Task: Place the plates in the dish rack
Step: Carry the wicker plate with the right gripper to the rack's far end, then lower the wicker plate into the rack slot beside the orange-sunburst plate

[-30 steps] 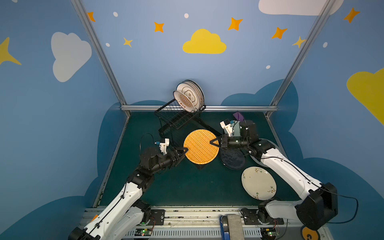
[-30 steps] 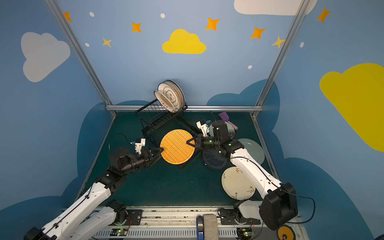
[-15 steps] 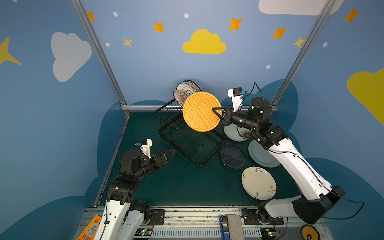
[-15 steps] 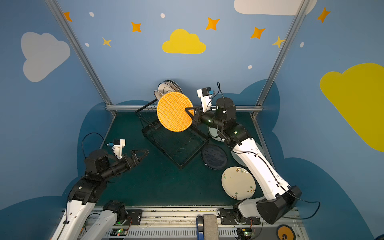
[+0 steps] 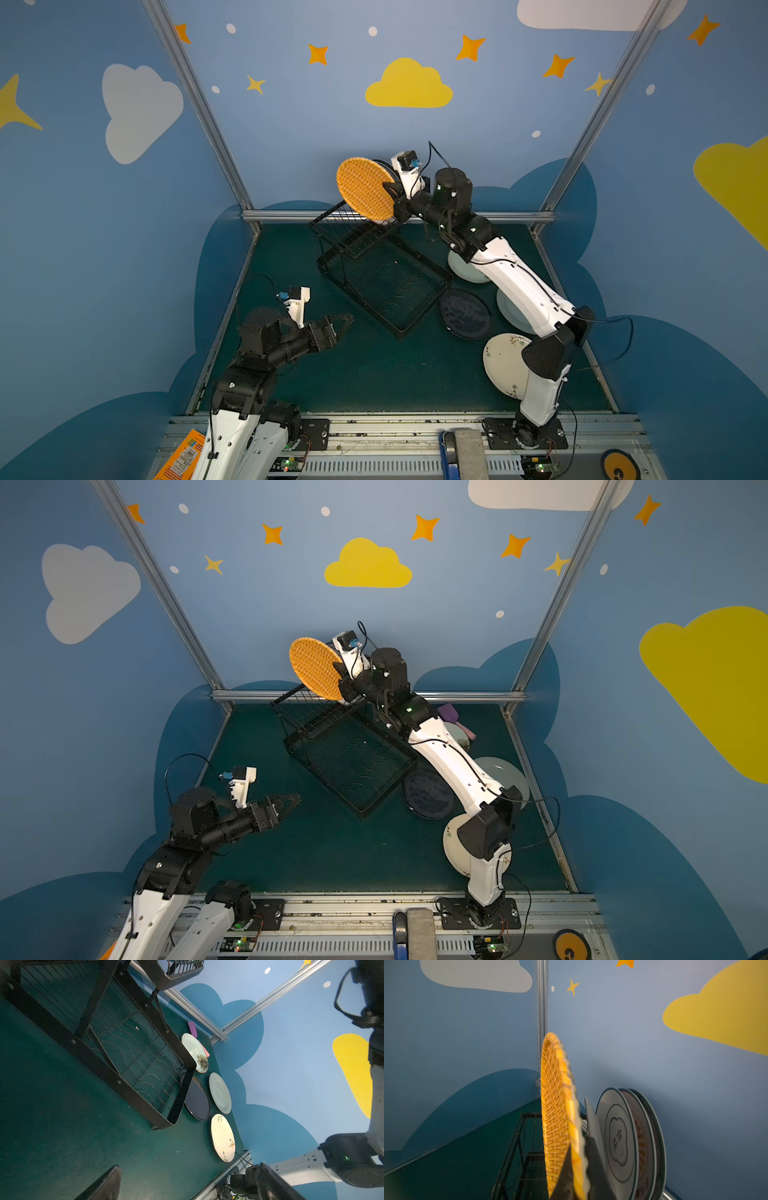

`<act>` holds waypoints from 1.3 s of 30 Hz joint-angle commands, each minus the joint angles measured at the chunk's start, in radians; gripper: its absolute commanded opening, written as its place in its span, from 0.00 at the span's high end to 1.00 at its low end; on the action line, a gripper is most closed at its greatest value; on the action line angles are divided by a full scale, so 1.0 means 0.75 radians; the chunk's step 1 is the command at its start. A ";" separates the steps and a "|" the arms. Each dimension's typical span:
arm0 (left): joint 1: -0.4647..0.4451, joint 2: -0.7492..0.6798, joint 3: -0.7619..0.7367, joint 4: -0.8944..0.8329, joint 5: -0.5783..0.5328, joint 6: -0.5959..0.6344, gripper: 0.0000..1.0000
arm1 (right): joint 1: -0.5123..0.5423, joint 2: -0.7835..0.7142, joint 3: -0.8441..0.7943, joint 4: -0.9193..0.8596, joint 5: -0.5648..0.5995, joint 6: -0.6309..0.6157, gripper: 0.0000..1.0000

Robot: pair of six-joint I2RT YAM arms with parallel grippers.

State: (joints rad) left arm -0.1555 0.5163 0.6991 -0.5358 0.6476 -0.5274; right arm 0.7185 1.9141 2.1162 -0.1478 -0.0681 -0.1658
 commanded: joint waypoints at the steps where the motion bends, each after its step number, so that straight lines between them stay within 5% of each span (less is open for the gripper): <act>1: 0.009 -0.015 -0.012 0.033 0.020 0.027 0.00 | 0.017 0.053 0.124 0.071 0.101 -0.153 1.00; 17: 0.021 -0.025 -0.022 0.059 0.047 0.016 0.00 | 0.061 0.294 0.289 0.120 0.260 -0.332 1.00; 39: 0.046 -0.055 -0.041 0.111 0.105 -0.004 0.00 | 0.054 0.460 0.418 0.075 0.340 -0.282 1.00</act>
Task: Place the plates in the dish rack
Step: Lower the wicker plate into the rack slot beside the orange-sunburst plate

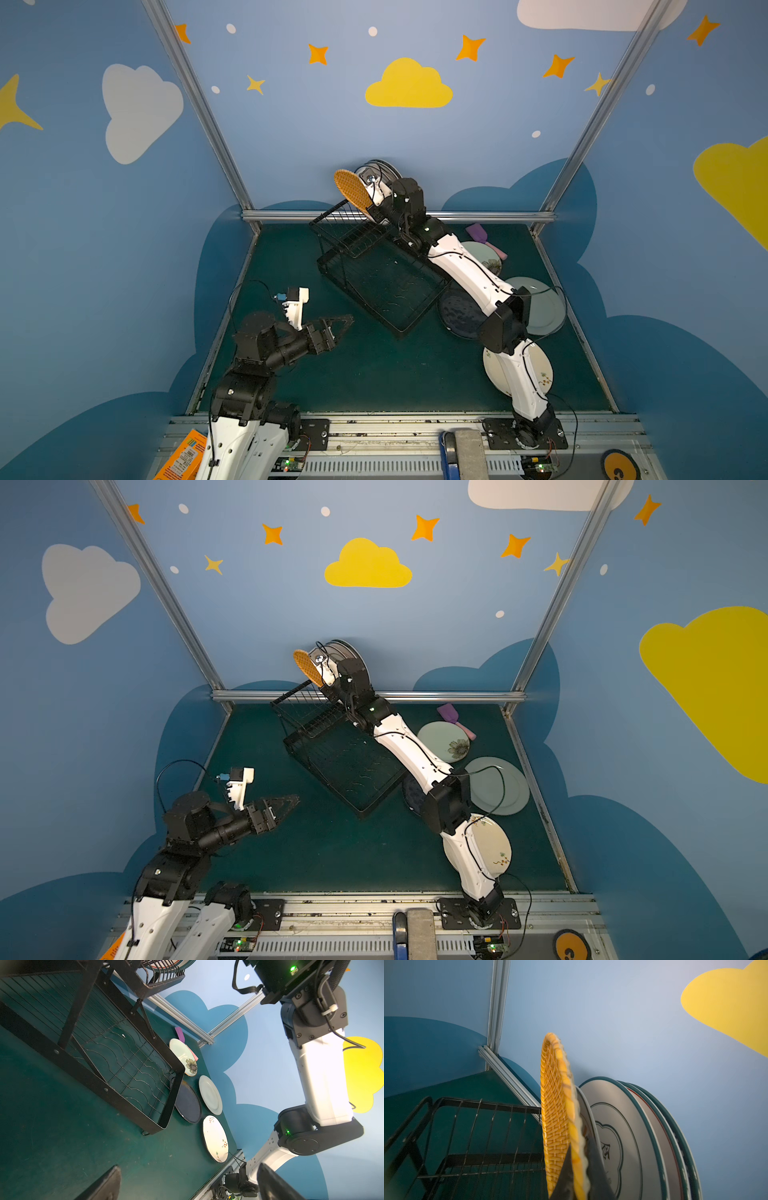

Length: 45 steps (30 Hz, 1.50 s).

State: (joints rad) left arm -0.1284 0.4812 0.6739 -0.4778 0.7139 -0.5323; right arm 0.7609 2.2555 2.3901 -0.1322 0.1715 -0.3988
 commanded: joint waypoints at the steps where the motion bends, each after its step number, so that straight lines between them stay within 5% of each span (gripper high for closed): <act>1: 0.013 -0.008 -0.007 0.035 0.018 0.003 0.00 | -0.003 0.007 0.054 0.050 0.021 0.031 1.00; 45: 0.069 -0.016 -0.025 0.073 0.065 -0.016 0.00 | -0.015 0.022 0.052 -0.137 0.012 0.113 1.00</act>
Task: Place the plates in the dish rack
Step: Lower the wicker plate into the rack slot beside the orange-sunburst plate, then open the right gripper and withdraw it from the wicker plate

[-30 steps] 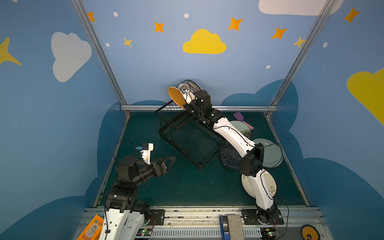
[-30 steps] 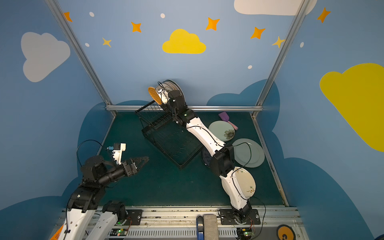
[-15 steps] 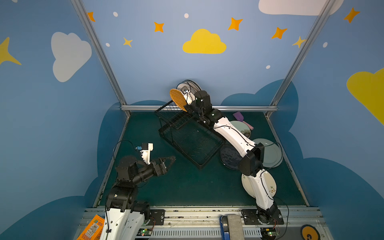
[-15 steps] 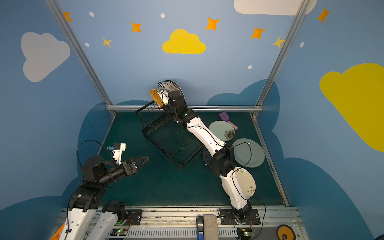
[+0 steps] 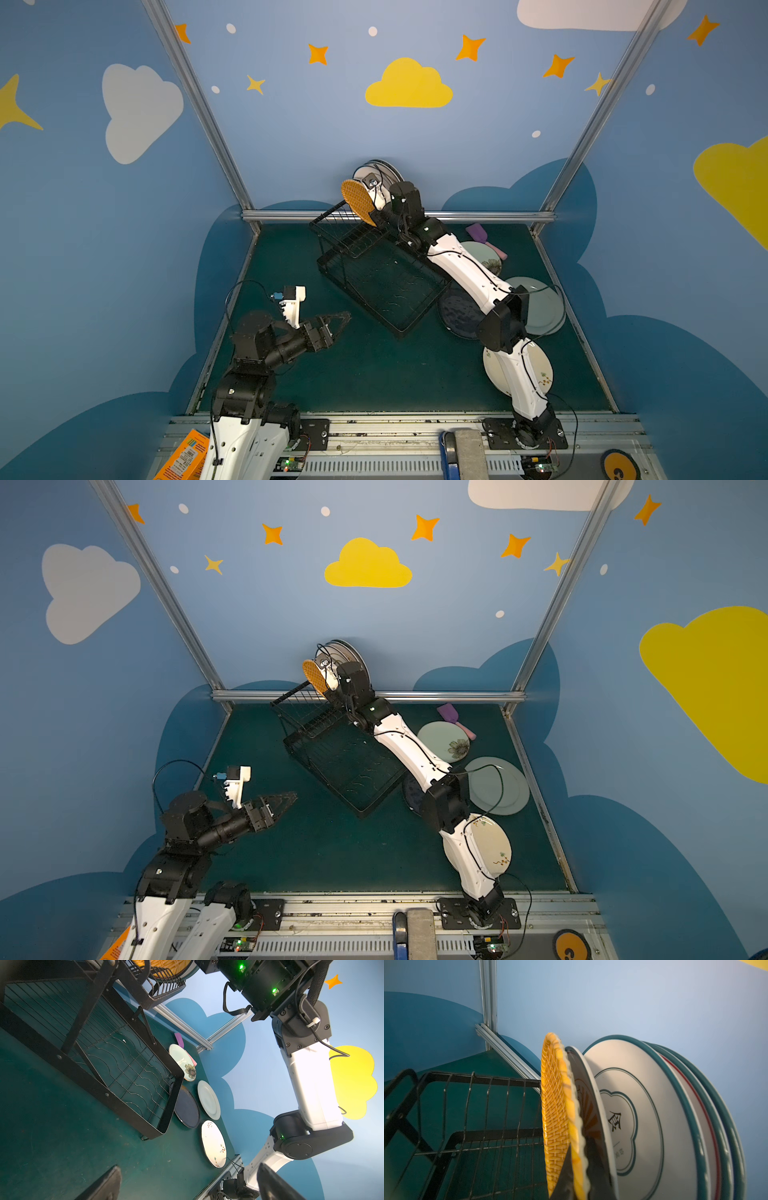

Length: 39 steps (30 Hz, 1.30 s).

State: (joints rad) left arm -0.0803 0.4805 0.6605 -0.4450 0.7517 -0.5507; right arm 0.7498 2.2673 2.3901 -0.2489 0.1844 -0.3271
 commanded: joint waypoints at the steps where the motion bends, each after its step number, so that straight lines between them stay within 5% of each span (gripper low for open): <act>1: 0.006 -0.014 -0.006 0.030 0.015 0.008 0.00 | 0.000 0.008 0.051 0.015 -0.005 0.018 1.00; 17: 0.007 -0.024 -0.008 0.031 0.016 0.008 0.00 | 0.006 0.047 0.066 -0.014 -0.054 0.087 0.96; 32: 0.011 -0.027 -0.009 0.033 0.019 0.006 0.00 | 0.019 -0.007 0.094 -0.039 -0.064 0.115 0.70; 39: 0.018 0.018 0.006 -0.004 -0.019 0.000 0.00 | 0.035 -0.089 0.083 -0.067 -0.068 0.144 0.37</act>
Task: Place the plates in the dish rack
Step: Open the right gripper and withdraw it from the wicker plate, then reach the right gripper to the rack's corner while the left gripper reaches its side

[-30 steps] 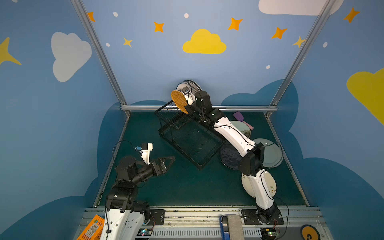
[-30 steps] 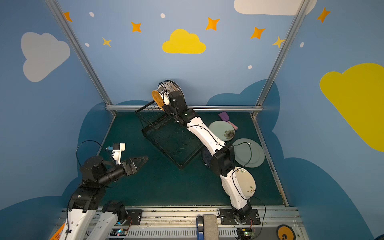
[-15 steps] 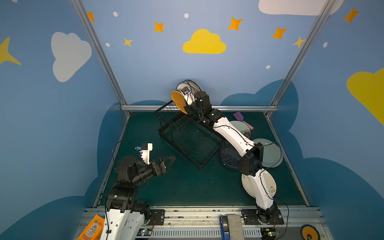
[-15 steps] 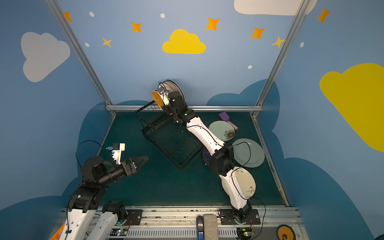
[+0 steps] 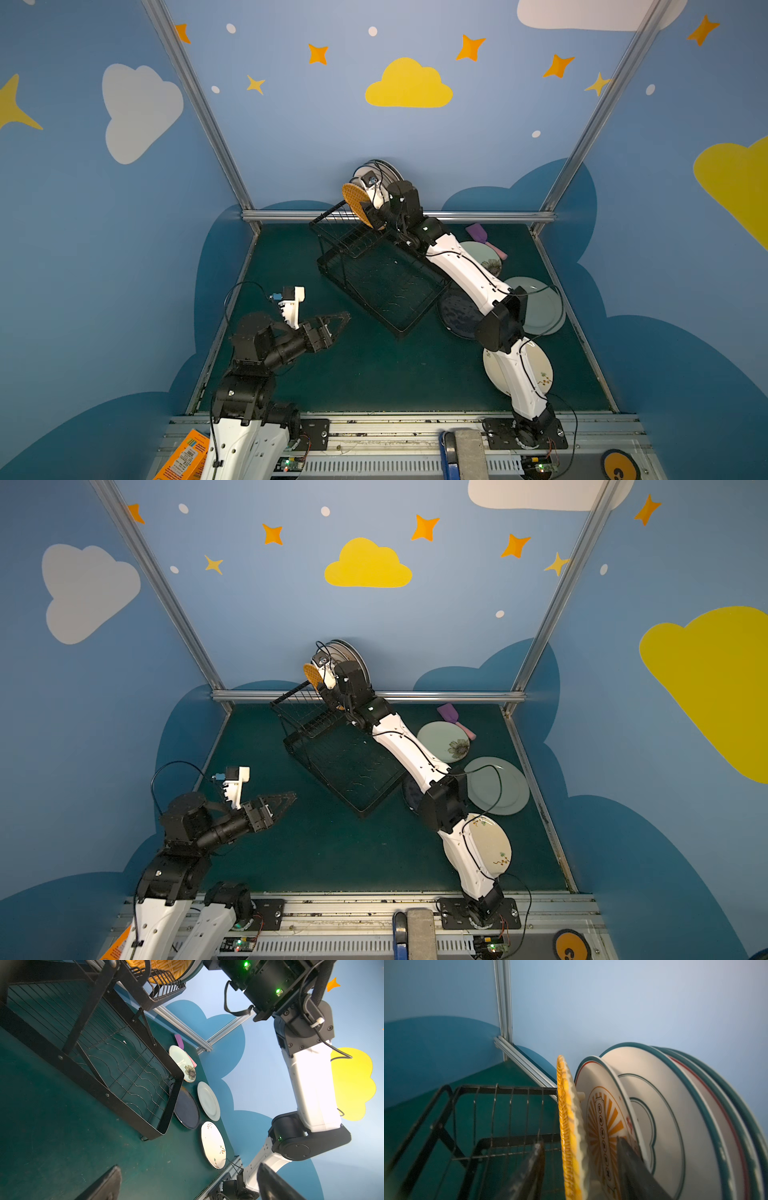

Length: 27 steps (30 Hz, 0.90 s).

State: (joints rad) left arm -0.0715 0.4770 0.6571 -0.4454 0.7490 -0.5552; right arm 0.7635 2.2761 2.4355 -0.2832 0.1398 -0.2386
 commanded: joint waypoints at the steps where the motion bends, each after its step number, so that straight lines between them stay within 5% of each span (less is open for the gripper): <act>1: 0.009 0.034 0.018 -0.017 -0.020 0.006 0.00 | 0.019 -0.121 0.016 -0.029 -0.012 0.036 0.34; 9: 0.009 0.054 0.029 -0.062 -0.100 -0.010 0.00 | 0.017 -0.356 -0.201 -0.050 -0.009 0.088 0.19; 17: -0.006 0.036 -0.056 0.071 -0.127 -0.097 0.00 | -0.055 -0.746 -0.711 -0.014 0.003 0.243 0.15; 27: -0.076 0.081 -0.097 0.159 -0.093 -0.161 0.00 | -0.324 -1.154 -1.280 -0.062 -0.182 0.513 0.14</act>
State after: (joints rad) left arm -0.1127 0.5419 0.6033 -0.3786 0.6724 -0.6437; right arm 0.5785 1.4788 1.5520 -0.3183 0.0681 0.0399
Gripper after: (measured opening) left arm 0.996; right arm 0.860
